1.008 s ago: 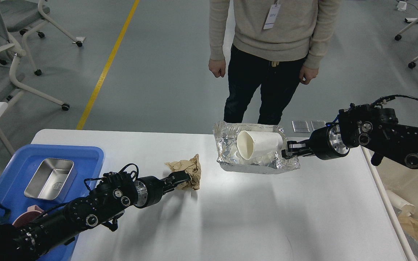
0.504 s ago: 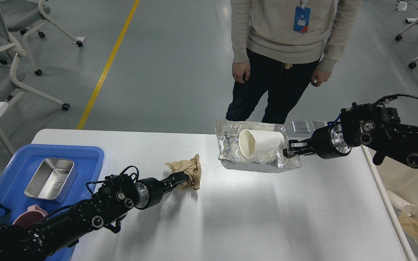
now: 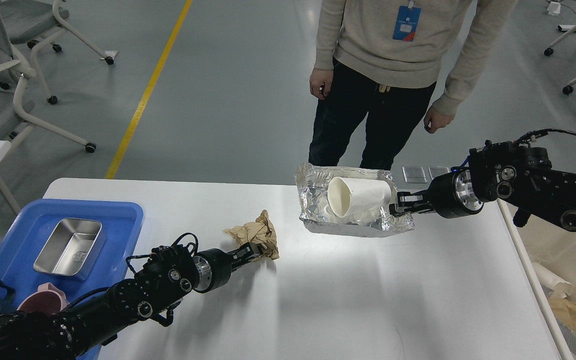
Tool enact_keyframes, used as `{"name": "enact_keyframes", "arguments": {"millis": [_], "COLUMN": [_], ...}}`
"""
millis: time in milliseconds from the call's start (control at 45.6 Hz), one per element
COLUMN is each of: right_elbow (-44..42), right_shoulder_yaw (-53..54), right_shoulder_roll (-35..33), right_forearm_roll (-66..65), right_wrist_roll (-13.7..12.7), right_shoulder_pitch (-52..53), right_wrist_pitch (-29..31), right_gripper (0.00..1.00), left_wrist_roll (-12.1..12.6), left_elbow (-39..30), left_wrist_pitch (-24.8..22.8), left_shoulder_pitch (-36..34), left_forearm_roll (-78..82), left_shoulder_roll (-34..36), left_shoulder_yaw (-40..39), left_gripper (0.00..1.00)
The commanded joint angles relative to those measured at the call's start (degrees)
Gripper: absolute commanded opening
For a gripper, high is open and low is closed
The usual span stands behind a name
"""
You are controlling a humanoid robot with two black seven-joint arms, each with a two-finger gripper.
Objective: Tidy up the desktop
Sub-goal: 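Lift the brown paper high with the left gripper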
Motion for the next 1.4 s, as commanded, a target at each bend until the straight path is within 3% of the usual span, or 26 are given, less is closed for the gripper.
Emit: {"name": "enact_keyframes", "arguments": {"millis": [0, 153, 438, 767, 1030, 1380], "right_elbow": [0.0, -0.1, -0.1, -0.2, -0.3, -0.3], "right_shoulder_yaw": [0.0, 0.0, 0.0, -0.2, -0.6, -0.7], "right_shoulder_roll": [0.1, -0.1, -0.7, 0.0, 0.5, 0.6], "right_forearm_roll": [0.0, 0.0, 0.0, -0.1, -0.2, -0.3], "right_wrist_roll": [0.0, 0.0, 0.0, -0.1, 0.0, -0.1], "right_shoulder_pitch": [0.0, 0.0, 0.0, -0.1, -0.1, -0.1], "right_wrist_pitch": [0.0, 0.0, 0.0, -0.1, -0.1, -0.1], "right_gripper": [0.0, 0.0, 0.0, 0.0, 0.0, 0.0], "left_wrist_roll": [-1.1, -2.2, -1.3, -0.9, -0.2, -0.8], "left_elbow": [-0.1, -2.0, -10.6, -28.8, -47.1, -59.9], "left_wrist_pitch": [0.0, 0.0, -0.1, -3.8, -3.9, -6.6], "left_shoulder_pitch": [0.1, -0.4, -0.8, -3.1, -4.3, -13.9], "left_forearm_roll": [0.1, 0.4, 0.8, 0.7, 0.6, 0.1], "left_shoulder_roll": [0.0, -0.3, 5.1, 25.2, 42.1, 58.6], "left_shoulder_yaw": [-0.1, -0.1, -0.1, -0.2, -0.9, -1.6], "left_gripper": [0.0, 0.0, 0.0, 0.0, 0.0, 0.0]}}
